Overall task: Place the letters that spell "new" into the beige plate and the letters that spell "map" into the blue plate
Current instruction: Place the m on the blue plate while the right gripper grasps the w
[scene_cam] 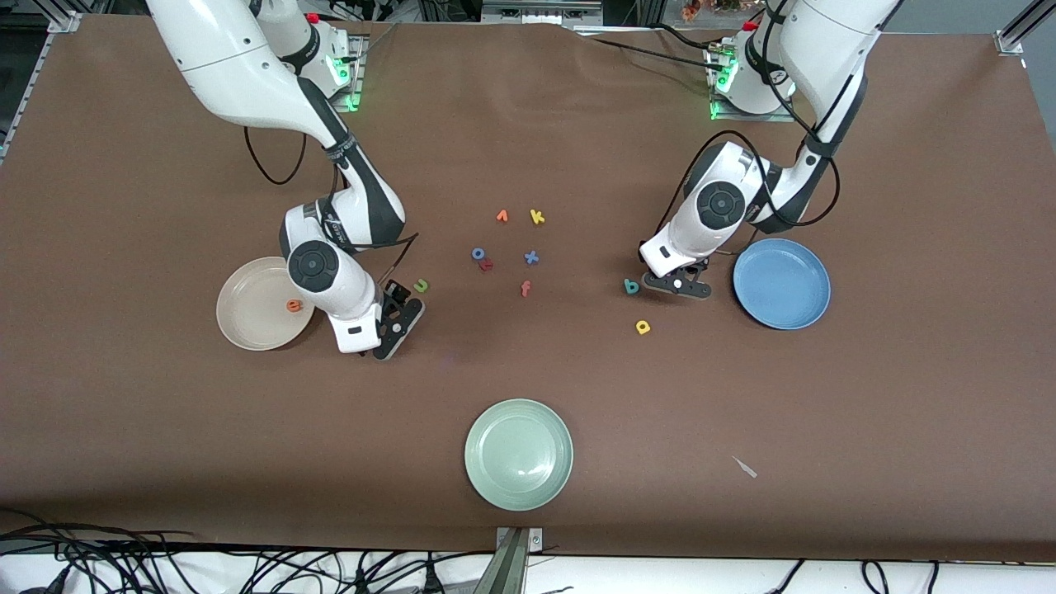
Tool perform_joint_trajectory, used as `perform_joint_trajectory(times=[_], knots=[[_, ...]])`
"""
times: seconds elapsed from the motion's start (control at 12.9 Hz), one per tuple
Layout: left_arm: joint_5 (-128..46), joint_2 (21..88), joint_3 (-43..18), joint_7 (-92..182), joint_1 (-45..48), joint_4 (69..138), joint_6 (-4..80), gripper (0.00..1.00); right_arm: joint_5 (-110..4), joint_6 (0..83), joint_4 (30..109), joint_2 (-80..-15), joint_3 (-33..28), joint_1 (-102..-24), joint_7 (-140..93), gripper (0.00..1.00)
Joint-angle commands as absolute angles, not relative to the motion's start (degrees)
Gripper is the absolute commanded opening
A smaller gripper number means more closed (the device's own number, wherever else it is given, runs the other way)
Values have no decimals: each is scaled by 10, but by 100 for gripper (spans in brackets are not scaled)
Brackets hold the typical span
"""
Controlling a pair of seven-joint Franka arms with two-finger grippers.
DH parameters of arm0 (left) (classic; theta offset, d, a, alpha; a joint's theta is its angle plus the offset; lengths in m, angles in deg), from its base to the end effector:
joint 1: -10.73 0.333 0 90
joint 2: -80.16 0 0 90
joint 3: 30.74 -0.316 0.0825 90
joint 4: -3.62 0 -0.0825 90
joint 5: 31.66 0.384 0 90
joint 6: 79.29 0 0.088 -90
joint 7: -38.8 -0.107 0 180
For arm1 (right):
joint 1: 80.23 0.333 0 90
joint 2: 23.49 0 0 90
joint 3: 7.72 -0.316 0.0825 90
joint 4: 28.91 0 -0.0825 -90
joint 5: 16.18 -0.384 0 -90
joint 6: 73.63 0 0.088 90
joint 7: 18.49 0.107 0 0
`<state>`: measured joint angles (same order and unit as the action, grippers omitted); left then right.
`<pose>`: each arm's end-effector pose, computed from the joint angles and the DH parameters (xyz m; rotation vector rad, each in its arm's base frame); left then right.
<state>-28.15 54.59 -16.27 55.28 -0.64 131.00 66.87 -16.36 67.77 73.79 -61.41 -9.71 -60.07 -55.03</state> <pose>0.4799 -0.2389 0.1690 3.0849 -0.3063 -0.1914 0.6084 0.2459 0.1815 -2.7273 -1.5156 -0.0262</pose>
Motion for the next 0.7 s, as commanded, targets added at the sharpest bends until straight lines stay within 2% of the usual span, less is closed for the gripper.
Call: perform_joint_trajectory(times=[0.0, 0.08, 0.23, 0.31, 0.62], knots=[[-264, 539, -168, 556, -7, 1307, 674, 0, -156, 690, 724, -631, -100, -603, -572, 84], [-264, 543, -169, 556, -4, 1306, 671, 0, -156, 690, 724, -630, -100, -603, -572, 78], [-264, 573, -170, 554, 10, 1306, 660, 0, -156, 690, 724, -631, -100, -602, -572, 61], [-264, 593, -169, 553, 29, 1306, 636, 0, -156, 690, 724, -630, -100, -602, -572, 47], [-264, 666, -165, 534, 122, 1317, 556, 2, -156, 690, 724, -630, -101, -602, -569, 23]])
